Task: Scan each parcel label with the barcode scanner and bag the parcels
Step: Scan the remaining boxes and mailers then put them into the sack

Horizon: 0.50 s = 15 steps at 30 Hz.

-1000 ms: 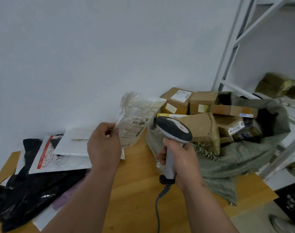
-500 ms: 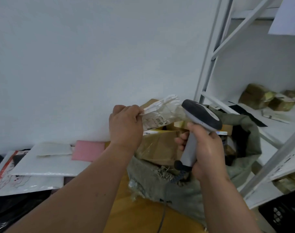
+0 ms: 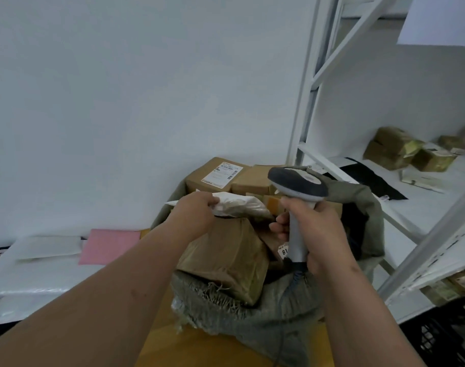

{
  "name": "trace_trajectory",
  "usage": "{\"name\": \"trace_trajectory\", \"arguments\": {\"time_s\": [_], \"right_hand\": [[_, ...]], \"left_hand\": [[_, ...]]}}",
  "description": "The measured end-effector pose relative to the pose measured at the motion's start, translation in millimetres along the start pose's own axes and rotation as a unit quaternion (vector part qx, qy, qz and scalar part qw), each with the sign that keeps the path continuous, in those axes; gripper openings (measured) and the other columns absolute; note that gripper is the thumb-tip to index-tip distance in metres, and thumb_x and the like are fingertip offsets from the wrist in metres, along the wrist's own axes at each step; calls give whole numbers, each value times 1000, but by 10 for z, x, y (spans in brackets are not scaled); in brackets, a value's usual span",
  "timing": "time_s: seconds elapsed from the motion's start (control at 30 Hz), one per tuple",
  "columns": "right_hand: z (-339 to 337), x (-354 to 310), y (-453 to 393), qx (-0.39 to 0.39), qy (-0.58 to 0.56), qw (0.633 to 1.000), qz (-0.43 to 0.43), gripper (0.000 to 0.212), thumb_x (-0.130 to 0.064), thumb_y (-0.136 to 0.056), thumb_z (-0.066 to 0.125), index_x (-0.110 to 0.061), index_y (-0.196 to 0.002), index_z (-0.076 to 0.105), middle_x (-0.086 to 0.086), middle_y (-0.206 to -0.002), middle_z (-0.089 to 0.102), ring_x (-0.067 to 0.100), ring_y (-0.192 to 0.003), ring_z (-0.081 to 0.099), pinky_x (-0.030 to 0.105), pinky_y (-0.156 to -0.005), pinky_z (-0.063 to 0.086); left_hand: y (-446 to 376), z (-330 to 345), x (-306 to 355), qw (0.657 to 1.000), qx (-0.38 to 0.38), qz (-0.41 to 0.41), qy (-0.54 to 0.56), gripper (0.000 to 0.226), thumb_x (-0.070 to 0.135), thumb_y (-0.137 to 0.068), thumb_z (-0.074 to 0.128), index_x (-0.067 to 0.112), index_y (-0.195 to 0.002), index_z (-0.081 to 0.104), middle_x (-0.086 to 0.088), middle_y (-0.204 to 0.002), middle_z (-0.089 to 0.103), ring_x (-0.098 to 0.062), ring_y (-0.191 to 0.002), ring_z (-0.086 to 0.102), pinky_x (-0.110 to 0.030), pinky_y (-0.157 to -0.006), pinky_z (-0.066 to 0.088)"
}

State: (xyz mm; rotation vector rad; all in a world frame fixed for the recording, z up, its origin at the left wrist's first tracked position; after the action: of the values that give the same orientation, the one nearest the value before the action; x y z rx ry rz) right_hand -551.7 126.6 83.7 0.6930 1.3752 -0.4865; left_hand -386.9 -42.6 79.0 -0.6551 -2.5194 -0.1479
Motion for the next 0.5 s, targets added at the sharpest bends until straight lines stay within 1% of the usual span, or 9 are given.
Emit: {"name": "trace_trajectory", "arguments": {"time_s": [0.03, 0.07, 0.17, 0.2, 0.27, 0.33, 0.37, 0.4, 0.5], "right_hand": [[-30, -54, -68, 4, 28, 1000, -14, 14, -21, -91, 67, -9, -97, 65, 7, -66, 68, 22, -64, 72, 35, -61, 55], [-72, -113, -149, 13, 62, 997, -32, 15, -22, -90, 67, -8, -96, 65, 7, -64, 68, 24, -65, 73, 37, -64, 57], [-166, -287, -396, 42, 161, 984, -64, 18, -31, -82, 66, -14, -88, 65, 5, -64, 71, 34, -72, 73, 50, -78, 61], [-169, -330, -484, 45, 194, 978, -65, 20, -34, -79, 65, -16, -88, 63, 5, -67, 71, 33, -73, 74, 53, -80, 60], [-143, -396, -644, 41, 269, 960, -59, 20, -34, -81, 61, -16, -89, 61, 6, -74, 71, 31, -73, 74, 52, -79, 60], [-121, -433, -786, 35, 351, 935, -48, 21, -32, -86, 58, -12, -92, 62, 10, -80, 70, 29, -73, 71, 41, -68, 58], [-128, -442, -856, 35, 387, 920, -45, 22, -32, -88, 56, -11, -92, 63, 11, -83, 70, 27, -74, 69, 34, -63, 52], [-148, -455, -916, 39, 418, 907, -46, 24, -32, -90, 54, -10, -92, 63, 12, -86, 69, 28, -80, 66, 30, -63, 46], [-293, -435, -1084, 66, 492, 867, -34, 21, -32, -92, 51, -11, -94, 55, 8, -90, 55, 33, -113, 52, 36, -76, 40]], "left_hand": [[-29, -18, -37, 1000, 5, -13, 24, 38, 8, -97, 45, 19, -128, 64, -2, -130, 62, -18, -109, 56, -16, -78, 39], [-58, -57, -81, 998, 20, -28, 51, 33, 12, -96, 47, 21, -119, 69, 1, -124, 65, -15, -101, 57, -18, -76, 42], [-132, -221, -267, 991, 107, -60, 59, 25, 31, -87, 48, 35, -87, 72, 7, -109, 70, -19, -99, 59, -37, -92, 46], [-135, -250, -323, 989, 124, -75, 41, 25, 34, -87, 48, 35, -86, 73, 8, -107, 69, -20, -101, 58, -39, -93, 42], [-140, -260, -423, 985, 135, -109, 10, 25, 35, -90, 47, 36, -92, 72, 6, -107, 65, -20, -102, 54, -37, -87, 34], [-135, -244, -503, 982, 128, -137, -17, 27, 35, -92, 44, 36, -99, 71, 2, -108, 61, -21, -100, 49, -38, -84, 30], [-124, -235, -546, 981, 124, -148, -30, 29, 35, -93, 43, 35, -103, 70, 1, -109, 59, -21, -101, 46, -39, -84, 30], [-110, -220, -606, 979, 120, -162, -39, 29, 36, -93, 42, 34, -107, 68, 0, -109, 55, -22, -101, 44, -40, -84, 30], [-71, -161, -875, 968, 104, -225, -46, 33, 40, -94, 39, 29, -117, 60, -3, -116, 48, -25, -109, 39, -44, -90, 31]]}}
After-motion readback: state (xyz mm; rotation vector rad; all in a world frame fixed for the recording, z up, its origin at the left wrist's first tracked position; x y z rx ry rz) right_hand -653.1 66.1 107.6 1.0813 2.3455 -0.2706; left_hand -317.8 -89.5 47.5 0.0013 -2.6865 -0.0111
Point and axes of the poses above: each hand's wrist, its own y-axis away from the middle knuckle, its own z-axis out of the palm, x = y × z, the point moved 10 cm from there along -y, towards the middle knuckle
